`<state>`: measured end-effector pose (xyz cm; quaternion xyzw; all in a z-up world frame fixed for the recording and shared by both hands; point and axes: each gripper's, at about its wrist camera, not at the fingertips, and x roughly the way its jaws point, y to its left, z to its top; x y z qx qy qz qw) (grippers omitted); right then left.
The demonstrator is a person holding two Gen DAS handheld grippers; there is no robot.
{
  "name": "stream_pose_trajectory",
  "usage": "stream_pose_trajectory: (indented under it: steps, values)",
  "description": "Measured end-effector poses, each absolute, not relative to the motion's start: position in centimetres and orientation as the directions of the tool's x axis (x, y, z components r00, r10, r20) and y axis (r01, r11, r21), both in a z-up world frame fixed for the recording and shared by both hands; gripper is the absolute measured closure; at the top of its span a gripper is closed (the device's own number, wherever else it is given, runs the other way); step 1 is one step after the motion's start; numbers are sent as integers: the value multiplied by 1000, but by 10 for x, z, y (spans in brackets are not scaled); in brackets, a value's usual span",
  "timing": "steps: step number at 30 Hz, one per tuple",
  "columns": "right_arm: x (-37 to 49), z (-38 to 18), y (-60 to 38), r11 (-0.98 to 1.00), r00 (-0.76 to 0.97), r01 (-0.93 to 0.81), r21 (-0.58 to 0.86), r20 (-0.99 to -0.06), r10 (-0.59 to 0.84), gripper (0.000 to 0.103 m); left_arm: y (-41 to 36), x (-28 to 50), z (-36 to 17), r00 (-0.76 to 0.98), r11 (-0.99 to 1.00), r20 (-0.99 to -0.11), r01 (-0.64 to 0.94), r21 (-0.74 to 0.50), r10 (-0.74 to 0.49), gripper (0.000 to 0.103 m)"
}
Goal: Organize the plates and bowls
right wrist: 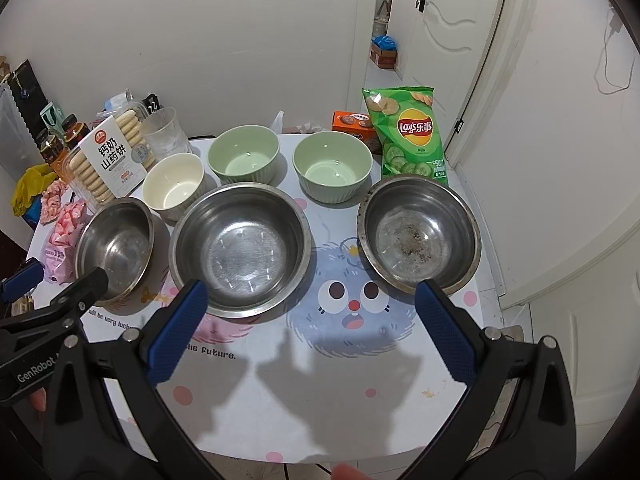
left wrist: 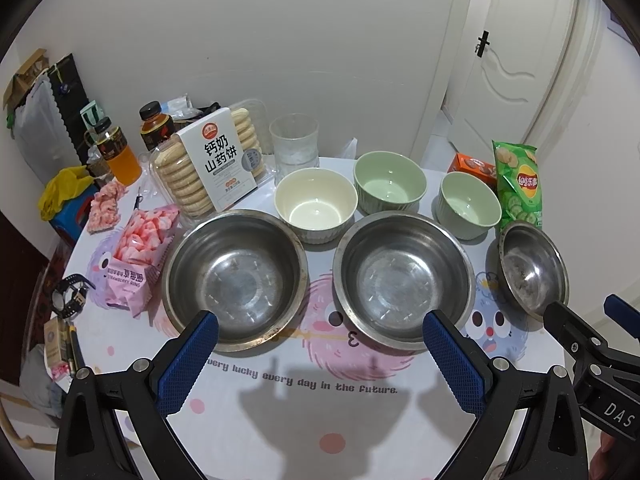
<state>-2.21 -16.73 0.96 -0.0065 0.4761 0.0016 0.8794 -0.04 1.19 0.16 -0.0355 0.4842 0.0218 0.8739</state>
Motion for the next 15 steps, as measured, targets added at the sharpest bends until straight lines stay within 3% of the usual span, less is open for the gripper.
stream_pose_trajectory:
  steps: [15]
  values:
    - [-20, 8, -166, 1000, 543, -6, -13, -840, -7, 0, 12, 0, 1, 528, 997, -849, -73, -40, 5, 0]
